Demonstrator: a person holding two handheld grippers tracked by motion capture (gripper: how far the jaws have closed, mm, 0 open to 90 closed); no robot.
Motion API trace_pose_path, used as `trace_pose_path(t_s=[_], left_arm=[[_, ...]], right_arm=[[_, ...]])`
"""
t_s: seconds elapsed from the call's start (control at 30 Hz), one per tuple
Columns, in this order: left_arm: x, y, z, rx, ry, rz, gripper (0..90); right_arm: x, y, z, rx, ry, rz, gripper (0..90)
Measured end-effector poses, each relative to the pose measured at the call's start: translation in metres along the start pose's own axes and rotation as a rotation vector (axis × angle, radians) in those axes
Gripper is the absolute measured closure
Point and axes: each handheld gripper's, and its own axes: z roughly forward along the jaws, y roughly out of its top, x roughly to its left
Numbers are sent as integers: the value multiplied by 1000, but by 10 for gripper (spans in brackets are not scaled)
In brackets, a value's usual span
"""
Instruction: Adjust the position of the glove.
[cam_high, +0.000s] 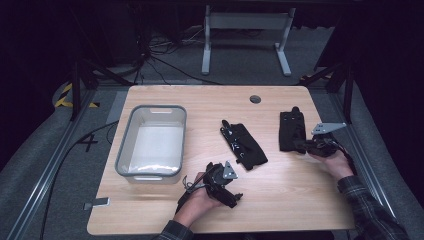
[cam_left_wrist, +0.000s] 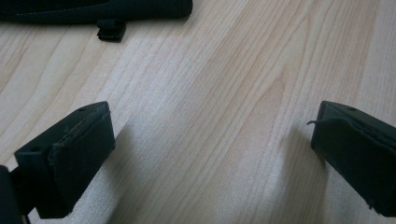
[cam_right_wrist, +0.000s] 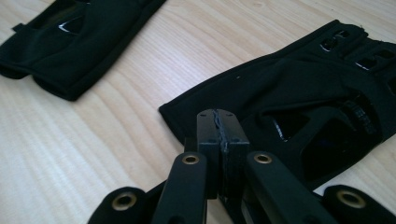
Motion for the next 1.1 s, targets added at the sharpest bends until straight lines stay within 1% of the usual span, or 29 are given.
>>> trace_pose_path(t_s=[0.07,0.2,0.27,0.43,0.6,0.7,0.77,0.8,0.83,0.97,1.03,1.1], left_arm=[[0,0,0,0,0,0,0],[0,0,0,2,0,2,0],[0,0,0,0,0,1,0],[0,0,0,1,0,2,0],[0,0,0,2,0,2,0],[0,0,0,2,0,3,0],[0,0,0,1,-1,3,0],[0,0,0,2,0,3,0],[0,0,0,2,-1,3,0],[0,0,0,2,-1,2,0],[0,0,0,1,0,3,0],[0,0,0,1,-1,3,0]], right_arm=[[-3,1,4,1,-5,2,900],[-9,-1,13,37,-9,7,900],[-10,-2,16,53,-12,0,900],[-8,-3,15,58,-11,3,900],[-4,-4,15,73,5,-7,900],[-1,-6,13,68,18,-12,900],[-1,-7,13,66,28,-7,900],[0,-9,11,66,42,0,900],[0,-10,10,68,47,2,900],[3,-12,8,68,61,2,900],[7,-14,5,73,77,1,900],[8,-14,5,74,79,-4,900]])
